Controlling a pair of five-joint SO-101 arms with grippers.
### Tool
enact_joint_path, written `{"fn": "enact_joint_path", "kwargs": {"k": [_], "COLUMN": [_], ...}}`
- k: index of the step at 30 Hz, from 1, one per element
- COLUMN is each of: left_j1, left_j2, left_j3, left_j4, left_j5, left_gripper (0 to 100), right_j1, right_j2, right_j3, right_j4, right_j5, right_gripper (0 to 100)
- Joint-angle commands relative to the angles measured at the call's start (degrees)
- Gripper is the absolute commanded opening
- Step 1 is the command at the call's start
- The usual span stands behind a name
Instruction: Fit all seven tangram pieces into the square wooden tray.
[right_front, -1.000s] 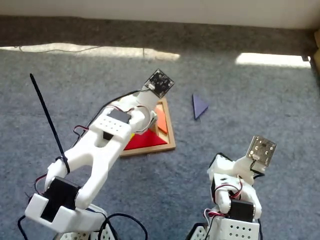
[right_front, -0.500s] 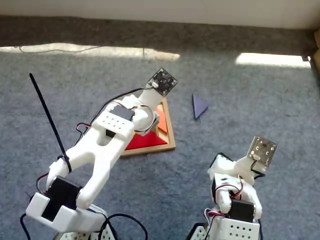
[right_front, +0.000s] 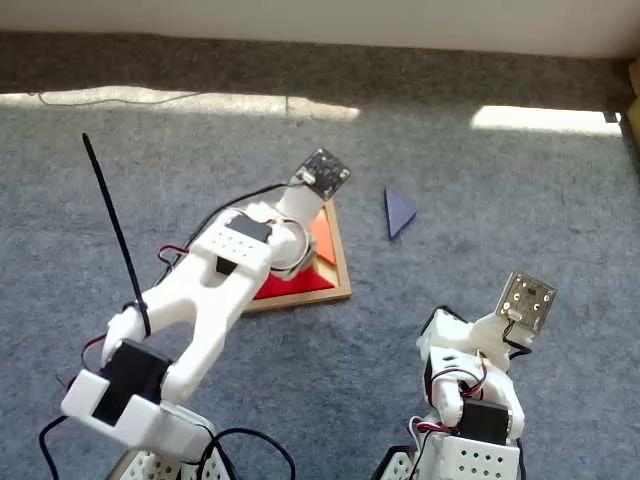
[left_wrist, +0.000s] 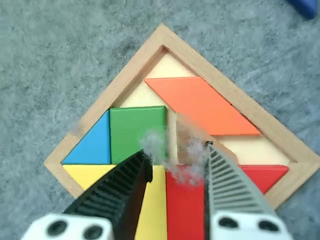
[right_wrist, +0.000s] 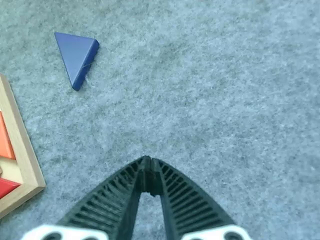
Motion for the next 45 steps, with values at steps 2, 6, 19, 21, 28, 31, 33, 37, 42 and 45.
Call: {"fn": "enact_joint_path", "kwargs": {"k": [2,6,19,21,28,31,33,37,42,45], "left_j1": [0.7,0.5,-6.5,-6.7,-5.0,-3.6,-2.7,0.6,3.5,3.7], "left_j2": [1.7,1.9,2.3,2.1,1.7,1.7,1.7,2.3,2.5,2.5], "left_j3": [-0.7,-0.7,-3.4,-3.5,-10.3,-14.3,-15.5,-15.6,-12.6,-7.4], "left_j4": [-4.0,-3.8,-3.5,-3.4,5.7,9.0,9.1,9.1,5.8,-2.5], "left_j5": [5.9,5.9,-1.2,-1.9,-1.8,1.8,7.6,16.4,17.8,17.6], "left_gripper": [18,18,18,18,17,17,17,17,17,17], "right_j1": [0.7,0.7,0.7,0.7,0.7,0.7,0.7,0.7,0.7,0.7], "right_j2": [-1.0,-1.0,-1.0,-1.0,-1.0,-1.0,-1.0,-1.0,-1.0,-1.0], "right_j3": [6.6,6.6,6.6,6.6,6.6,6.6,6.6,6.6,6.6,6.6], "right_j4": [-0.9,-0.9,-0.9,-0.9,-0.9,-0.9,-0.9,-0.9,-0.9,-0.9], "right_j5": [0.2,0.2,0.2,0.2,0.2,0.2,0.2,0.2,0.2,0.2], "right_gripper": [0.4,0.4,0.4,0.4,0.4,0.4,0.4,0.4,0.4,0.4]}}
